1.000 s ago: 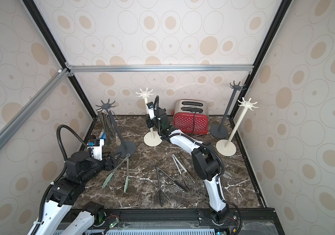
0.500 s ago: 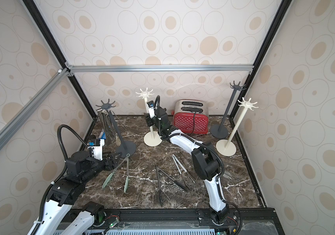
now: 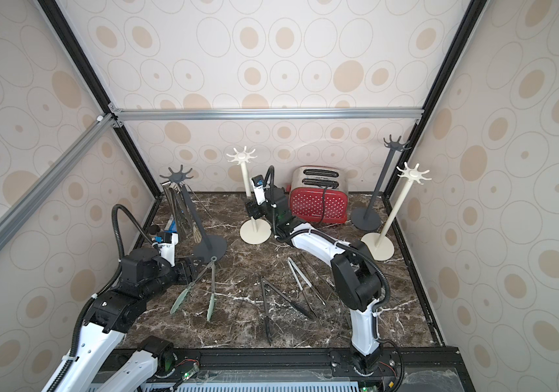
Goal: Hang food tongs on kitchen utensil racks
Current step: Place the rack at the center of the board, then pick up the food tongs from the center of the board.
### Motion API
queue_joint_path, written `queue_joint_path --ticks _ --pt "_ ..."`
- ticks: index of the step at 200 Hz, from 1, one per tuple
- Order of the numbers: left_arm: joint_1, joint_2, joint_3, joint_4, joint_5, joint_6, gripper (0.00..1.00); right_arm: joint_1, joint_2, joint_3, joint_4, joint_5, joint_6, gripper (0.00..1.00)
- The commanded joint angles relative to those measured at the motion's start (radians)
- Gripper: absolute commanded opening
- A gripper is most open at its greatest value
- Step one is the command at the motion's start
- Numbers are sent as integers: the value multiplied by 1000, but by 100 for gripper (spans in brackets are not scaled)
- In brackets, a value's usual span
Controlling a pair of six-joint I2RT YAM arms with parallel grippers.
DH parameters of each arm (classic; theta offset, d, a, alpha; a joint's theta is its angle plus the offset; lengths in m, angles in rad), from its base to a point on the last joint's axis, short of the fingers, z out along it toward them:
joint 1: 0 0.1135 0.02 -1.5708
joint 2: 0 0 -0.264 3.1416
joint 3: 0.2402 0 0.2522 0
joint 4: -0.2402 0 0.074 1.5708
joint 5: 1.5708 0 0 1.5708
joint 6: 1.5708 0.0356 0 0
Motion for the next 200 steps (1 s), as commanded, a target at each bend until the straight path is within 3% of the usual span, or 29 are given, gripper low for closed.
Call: queue_joint_path --ticks 1,56,99,137,200 --pt "5 31 60 -110 -13 -50 63 2 -98 -67 16 24 -7 78" --pt "-2 160 62 -208 49 -113 57 2 -304 -266 -58 95 33 78" --pt "-55 281 52 -242 2 -155 58 2 -456 -416 -95 133 60 78" --pt "-138 431 37 -180 -38 -206 58 3 -565 -515 -117 159 85 78" --pt "-148 582 -27 -50 -142 -271 55 2 -737 -664 -150 188 127 78"
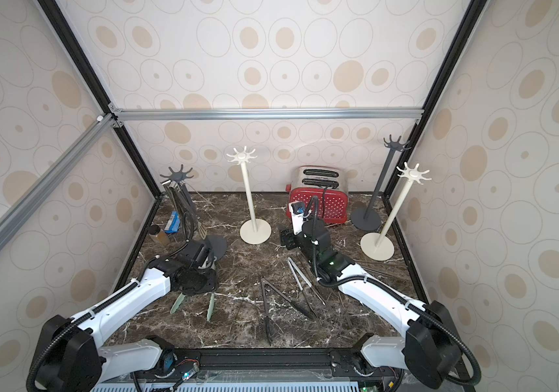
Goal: Hang food tongs on kitchen utensil racks
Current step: Pick up the food tongs from the center of the board.
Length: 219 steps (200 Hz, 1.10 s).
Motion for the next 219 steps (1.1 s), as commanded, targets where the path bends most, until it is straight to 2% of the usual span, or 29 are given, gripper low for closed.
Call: queue_joint_path --ticks 1,51,126,219 --pt "-6 46 -19 67 -54 -50 55 2 -64 -51 -21 28 29 78" --pt "-13 145 -30 161 -71 -69 51 0 -150 -124 -39 60 41 78" --pt "-15 84 -68 153 -90 -64 49 1 -149 -131 -25 62 45 78" --pt "-23 -31 -149 169 -122 -136 47 1 -150 -132 -29 46 46 77"
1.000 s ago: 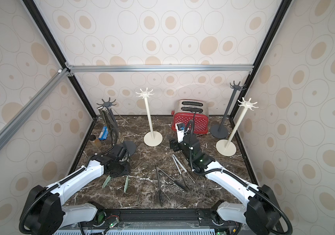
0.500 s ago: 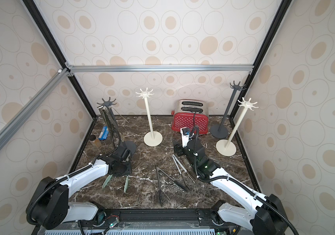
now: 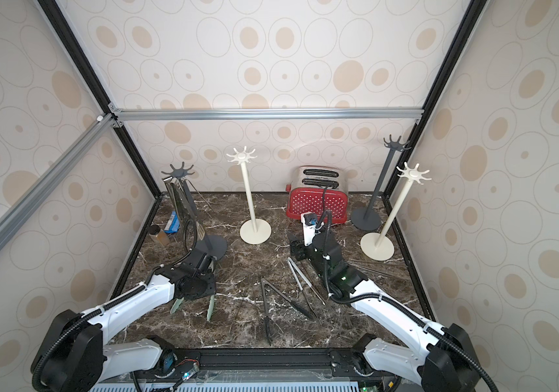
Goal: Hang food tongs on kitchen utensil racks
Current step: Pick up the food tongs from the center of the board.
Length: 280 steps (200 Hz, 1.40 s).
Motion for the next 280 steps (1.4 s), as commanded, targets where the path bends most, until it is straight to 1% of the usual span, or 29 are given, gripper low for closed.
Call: queue_joint_path --ticks 1,39,106,141,161,184,225,280 --pt "-5 -13 -17 10 -28 -39 47 1 -9 -10 5 -2 12 77" --pt "-8 -17 -54 71 -2 -65 47 1 -32 -16 -11 -2 10 77" --pt "-19 -35 -119 123 7 -95 45 1 -70 -30 -27 -17 25 77" --pt "-42 -33 -148 169 1 -104 44 1 -107 -43 -45 -21 34 77" --pt "-60 -13 -152 190 -20 -103 42 1 -130 -56 -52 -20 40 77" --pt "-75 31 -150 217 -36 -98 37 1 -154 -70 -57 -17 47 77" --pt "-116 112 -125 186 -84 -111 32 0 -187 -84 -64 -5 52 77" --pt "-123 123 -128 137 -123 -125 27 0 -215 -99 -67 1 57 77"
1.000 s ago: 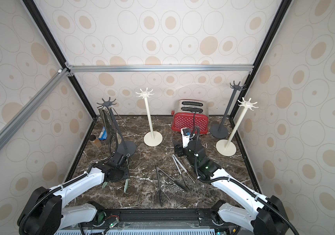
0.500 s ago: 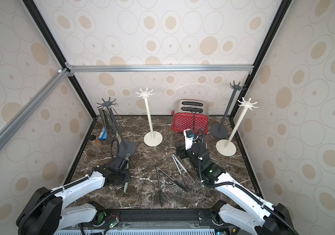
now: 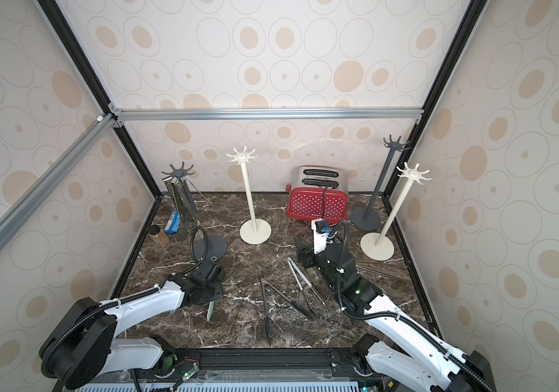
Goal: Hang food tongs on kitchen utensil racks
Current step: Pick up the food tongs from the center of the board.
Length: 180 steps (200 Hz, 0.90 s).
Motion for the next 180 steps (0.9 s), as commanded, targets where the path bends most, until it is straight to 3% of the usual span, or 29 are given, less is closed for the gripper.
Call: queue_joint_path --ticks 1,120,180 --pt "-7 36 -18 -87 -25 -34 27 1 -24 -16 -6 17 14 77" --pt "-11 81 -48 -86 -48 -47 11 1 -56 -26 -12 24 14 77" --pt "-12 28 -58 -136 -55 -55 0 0 -56 -16 -14 16 13 77"
